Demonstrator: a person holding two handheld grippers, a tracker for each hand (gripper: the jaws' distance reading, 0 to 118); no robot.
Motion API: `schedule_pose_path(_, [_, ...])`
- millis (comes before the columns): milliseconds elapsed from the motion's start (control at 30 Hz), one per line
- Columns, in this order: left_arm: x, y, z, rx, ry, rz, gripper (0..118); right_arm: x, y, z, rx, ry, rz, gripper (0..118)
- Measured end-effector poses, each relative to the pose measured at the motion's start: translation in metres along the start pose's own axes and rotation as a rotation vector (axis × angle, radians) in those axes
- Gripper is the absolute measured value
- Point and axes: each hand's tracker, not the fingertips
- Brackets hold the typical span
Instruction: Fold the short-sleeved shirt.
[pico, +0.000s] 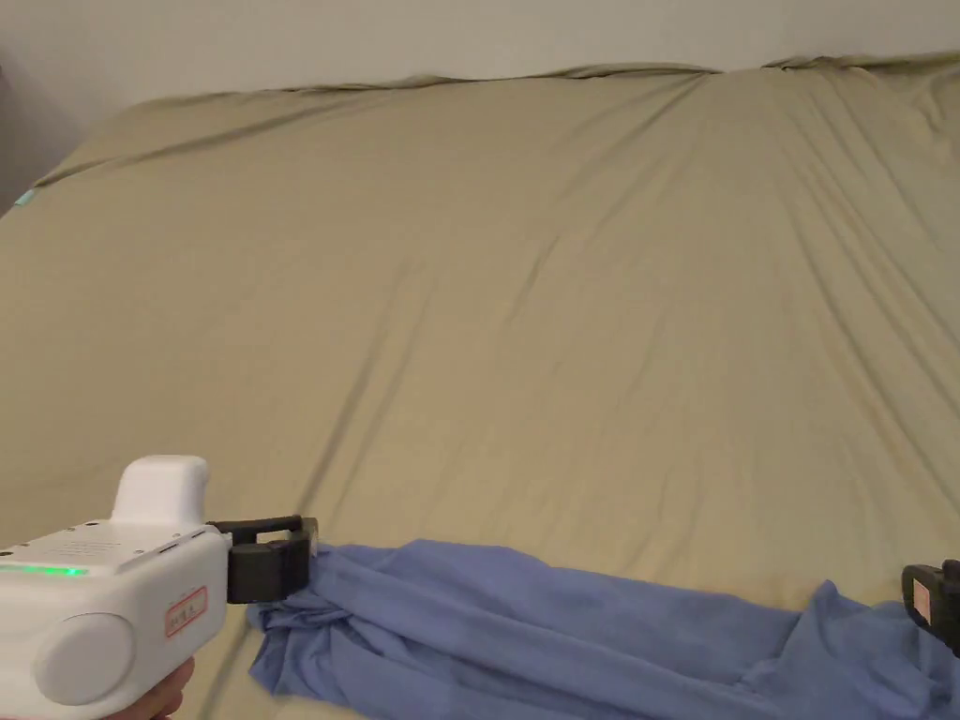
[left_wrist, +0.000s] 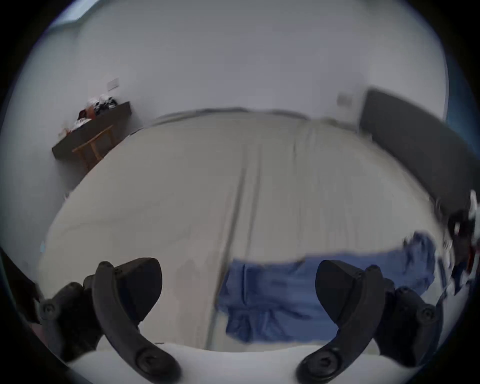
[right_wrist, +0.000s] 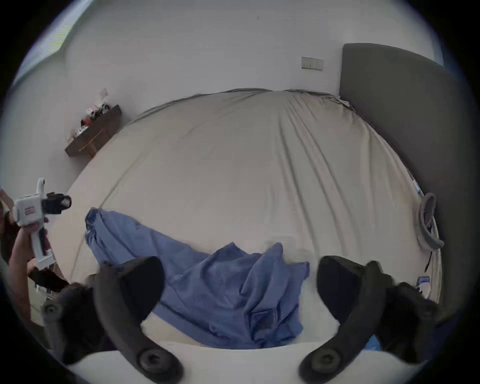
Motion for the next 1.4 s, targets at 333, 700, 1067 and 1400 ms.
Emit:
schedule_pose_path(333, [0.008,-0.034,-0.021,-0.030,-0.140,0.148,7,-0.032,-0.014,-0.027,-0.011,0.065,0.023,2])
schedule_pose_path(700, [-0.062,-0.041,-0.124,-0.219,-0.672,0.387,118,-0.004,-0.005,-0.018,-0.027,0.433,-0.003,2])
schedule_pose_path(1067, [-0.037,-0.042,-0.128,-0.224,-0.707,0.462,18,-0.023,0.006,-0.030,-0.057,0.380,-0.028,2])
schedule_pose_path(1400, [-0.129,-0.037,-0.081,-0.043,-0.532,0.659,18,-0.025,0.027,-0.013,-0.001,0.257,-0.021,2])
